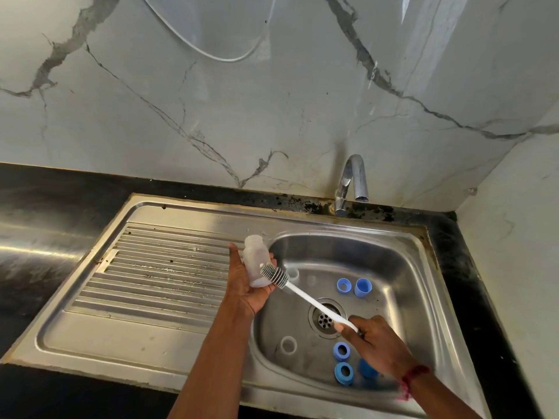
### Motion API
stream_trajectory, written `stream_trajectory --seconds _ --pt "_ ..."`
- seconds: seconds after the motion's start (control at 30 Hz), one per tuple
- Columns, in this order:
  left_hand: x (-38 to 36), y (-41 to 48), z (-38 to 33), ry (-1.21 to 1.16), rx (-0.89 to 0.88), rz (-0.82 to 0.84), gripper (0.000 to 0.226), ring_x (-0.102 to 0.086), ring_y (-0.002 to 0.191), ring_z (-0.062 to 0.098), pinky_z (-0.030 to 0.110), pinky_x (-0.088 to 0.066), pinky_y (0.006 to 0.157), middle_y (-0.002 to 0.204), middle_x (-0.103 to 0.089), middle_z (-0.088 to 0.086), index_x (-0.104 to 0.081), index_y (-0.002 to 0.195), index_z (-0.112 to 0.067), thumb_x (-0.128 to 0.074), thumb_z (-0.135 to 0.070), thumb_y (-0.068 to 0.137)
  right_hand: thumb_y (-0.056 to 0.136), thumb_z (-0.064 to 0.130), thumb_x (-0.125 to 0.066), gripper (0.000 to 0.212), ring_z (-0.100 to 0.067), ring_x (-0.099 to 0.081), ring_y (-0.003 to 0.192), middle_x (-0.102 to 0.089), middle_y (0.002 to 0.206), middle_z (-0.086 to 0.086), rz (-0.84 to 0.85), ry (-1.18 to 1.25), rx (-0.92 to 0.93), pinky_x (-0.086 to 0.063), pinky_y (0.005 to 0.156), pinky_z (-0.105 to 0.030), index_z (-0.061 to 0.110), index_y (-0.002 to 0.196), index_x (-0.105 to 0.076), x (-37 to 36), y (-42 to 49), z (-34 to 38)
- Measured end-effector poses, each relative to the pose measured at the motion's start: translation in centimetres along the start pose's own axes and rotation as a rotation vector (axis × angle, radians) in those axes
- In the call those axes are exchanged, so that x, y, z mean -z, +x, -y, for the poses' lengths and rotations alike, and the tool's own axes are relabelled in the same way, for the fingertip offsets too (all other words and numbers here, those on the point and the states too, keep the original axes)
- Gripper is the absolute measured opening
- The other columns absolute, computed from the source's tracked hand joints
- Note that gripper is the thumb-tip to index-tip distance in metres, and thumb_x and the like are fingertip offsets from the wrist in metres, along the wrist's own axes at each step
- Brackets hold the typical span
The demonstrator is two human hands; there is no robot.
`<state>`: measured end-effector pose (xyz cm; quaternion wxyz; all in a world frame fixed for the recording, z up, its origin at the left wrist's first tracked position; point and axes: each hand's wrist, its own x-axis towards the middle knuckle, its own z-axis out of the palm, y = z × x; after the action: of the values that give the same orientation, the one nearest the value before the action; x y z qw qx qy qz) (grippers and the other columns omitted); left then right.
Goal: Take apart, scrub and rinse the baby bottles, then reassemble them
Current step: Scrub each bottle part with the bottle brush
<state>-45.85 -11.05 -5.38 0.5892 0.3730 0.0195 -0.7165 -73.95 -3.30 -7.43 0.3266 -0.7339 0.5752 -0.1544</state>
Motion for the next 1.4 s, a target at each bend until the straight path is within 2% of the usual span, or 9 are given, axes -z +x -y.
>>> stream_trajectory --seconds 0.1,0.2,0.37,0.53,0.67,0.8,0.9,1.03,1.4 --pt "-0.2 0.2 0.3 0.110 -0.035 0.091 0.075 -0.058 0.107 0.030 0.047 -0.052 0.098 0.114 -0.061 0.015 -0.061 0.124 -0.013 -0.064 -0.073 0.078 0.091 0.061 -0.046 0.048 -0.009 -0.035 0.046 -0.040 0.045 0.011 -0.016 0.037 -0.027 -0.030 0.052 -0.017 0.030 0.056 -0.038 0.2 0.3 0.3" --pt "-0.8 -0.3 1.1 0.168 -0.045 0.143 0.059 -0.068 0.095 0.025 0.039 -0.059 0.075 0.108 -0.070 0.012 -0.075 0.106 -0.018 -0.068 -0.067 0.075 0.094 0.052 -0.053 0.049 -0.008 -0.032 0.043 -0.035 0.043 0.010 -0.048 0.132 -0.068 -0.032 0.048 -0.017 0.027 0.055 -0.037 0.2 1.0 1.3" --pt "-1.1 -0.3 1.8 0.174 -0.030 0.126 0.107 -0.068 0.097 0.024 0.038 -0.061 0.076 0.109 -0.070 0.013 -0.065 0.121 -0.012 -0.087 -0.073 0.035 0.091 0.061 -0.048 0.062 -0.006 -0.032 0.046 -0.036 0.046 0.009 -0.073 0.242 -0.120 -0.032 0.049 -0.019 0.005 0.064 -0.049 -0.1 2.5 2.5" --pt "-1.2 -1.0 2.2 0.159 -0.082 0.106 0.113 -0.074 0.087 0.023 0.036 -0.060 0.063 0.100 -0.074 0.011 -0.063 0.118 -0.012 -0.090 -0.069 0.024 0.093 0.063 -0.048 0.057 -0.005 -0.037 0.045 -0.042 0.044 0.009 -0.111 0.203 -0.156 -0.039 0.052 -0.024 0.018 0.058 -0.039 -1.1 3.5 3.1" --pt "-0.6 -2.0 2.1 0.288 -0.119 0.021 0.080 -0.069 0.096 0.028 0.041 -0.060 0.069 0.112 -0.067 0.015 -0.061 0.119 -0.011 -0.087 -0.051 0.054 0.087 0.066 -0.051 0.064 -0.006 -0.037 0.045 -0.043 0.045 0.007 -0.204 0.297 -0.239 -0.037 0.051 -0.024 0.009 0.059 -0.045 -1.7 3.3 3.0" --pt "0.0 -1.8 3.5 0.745 -0.221 -0.098 0.028 -0.064 0.094 0.018 0.031 -0.054 0.075 0.104 -0.069 0.000 -0.067 0.106 -0.024 -0.079 -0.019 0.082 0.089 0.060 -0.055 0.063 -0.009 -0.040 0.047 -0.046 0.048 0.005 -0.363 0.475 -0.422 -0.038 0.050 -0.028 0.003 0.063 -0.053 -2.0 2.5 2.0" --pt "1.0 -0.6 5.0 1.191 -0.330 -0.128 0.038 -0.065 0.090 0.014 0.021 -0.051 0.071 0.097 -0.070 -0.007 -0.067 0.107 -0.021 -0.087 -0.024 0.075 0.090 0.055 -0.059 0.055 -0.015 -0.043 0.049 -0.049 0.050 0.002 -0.388 0.539 -0.499 -0.039 0.053 -0.032 0.005 0.068 -0.058 -2.0 1.6 0.4" --pt "2.0 1.3 6.8 1.609 -0.299 -0.177 0.050 -0.067 0.102 0.022 0.031 -0.051 0.088 0.110 -0.072 0.000 -0.067 0.114 -0.021 -0.088 -0.036 0.071 0.091 0.055 -0.058 0.051 -0.017 -0.045 0.049 -0.052 0.052 -0.002 -0.335 0.540 -0.565 -0.042 0.050 -0.032 0.008 0.072 -0.062 -2.3 0.9 -1.1" --pt "3.6 5.0 8.8 1.783 -0.159 -0.245 0.049 -0.066 0.110 0.026 0.028 -0.048 0.094 0.117 -0.071 0.010 -0.065 0.123 -0.015 -0.083 -0.018 0.078 0.090 0.060 -0.055 0.059 -0.015 -0.050 0.054 -0.054 0.055 0.001 -0.289 0.461 -0.639 -0.044 0.053 -0.032 0.004 0.075 -0.063 -3.8 4.6 -3.2"
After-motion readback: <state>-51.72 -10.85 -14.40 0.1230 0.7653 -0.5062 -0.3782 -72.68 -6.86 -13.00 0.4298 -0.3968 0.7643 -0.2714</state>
